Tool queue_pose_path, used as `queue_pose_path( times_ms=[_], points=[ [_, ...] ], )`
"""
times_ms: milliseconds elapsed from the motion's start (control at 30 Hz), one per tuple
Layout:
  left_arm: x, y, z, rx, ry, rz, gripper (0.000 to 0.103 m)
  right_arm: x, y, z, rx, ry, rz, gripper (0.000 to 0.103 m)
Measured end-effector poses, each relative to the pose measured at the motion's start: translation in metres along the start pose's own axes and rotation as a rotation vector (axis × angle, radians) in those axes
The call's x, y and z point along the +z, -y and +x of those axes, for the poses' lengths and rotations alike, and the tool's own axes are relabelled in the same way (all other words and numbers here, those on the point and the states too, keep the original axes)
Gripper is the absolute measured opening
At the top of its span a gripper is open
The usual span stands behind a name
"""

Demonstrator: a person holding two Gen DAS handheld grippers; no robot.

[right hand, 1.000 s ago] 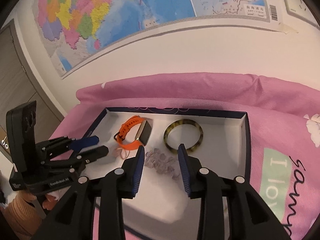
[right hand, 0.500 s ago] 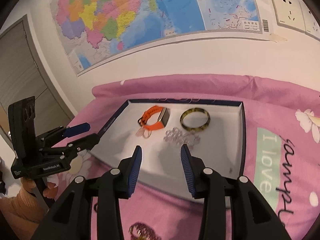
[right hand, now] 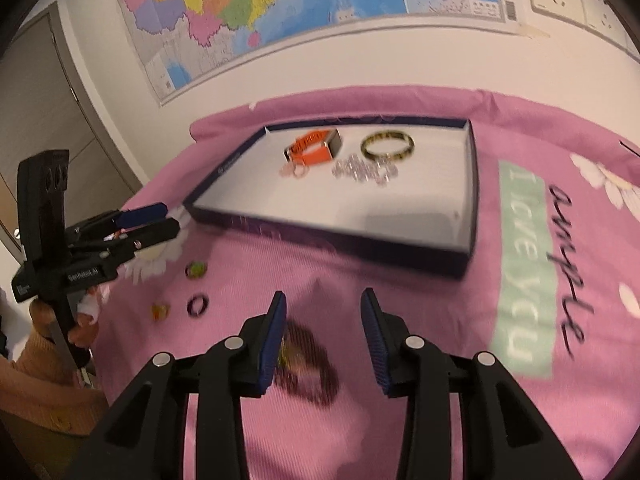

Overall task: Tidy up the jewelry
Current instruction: 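Open both grippers and withdraw them from the box, then grasp the maroon beaded bracelet with the right gripper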

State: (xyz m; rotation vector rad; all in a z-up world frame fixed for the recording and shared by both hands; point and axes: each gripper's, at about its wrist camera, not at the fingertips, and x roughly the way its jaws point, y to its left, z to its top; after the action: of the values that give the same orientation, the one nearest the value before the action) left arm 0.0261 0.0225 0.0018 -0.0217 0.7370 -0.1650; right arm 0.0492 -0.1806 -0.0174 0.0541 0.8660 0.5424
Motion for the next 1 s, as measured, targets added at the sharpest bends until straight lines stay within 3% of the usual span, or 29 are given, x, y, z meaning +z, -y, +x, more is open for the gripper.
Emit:
queue_pose_path(
  times_ms=[267, 600, 1000],
  points=[
    [-0.029, 0.009, -0.014, -0.059, -0.033, 0.042, 0.066, -0.023, -0.001, -0.008, -0.014, -0.023, 0.010, 0.037],
    [-0.054, 0.015, -0.022, -0.065, -0.071, 0.074, 0.066, -0.031, -0.008, -0.006, -0.023, -0.038, -0.009, 0.035],
    [-0.065, 0.018, -0.016, -0.082, -0.103, 0.058, 0.065, -0.033, -0.008, 0.002, -0.037, -0.065, 0.009, 0.017]
  ],
)
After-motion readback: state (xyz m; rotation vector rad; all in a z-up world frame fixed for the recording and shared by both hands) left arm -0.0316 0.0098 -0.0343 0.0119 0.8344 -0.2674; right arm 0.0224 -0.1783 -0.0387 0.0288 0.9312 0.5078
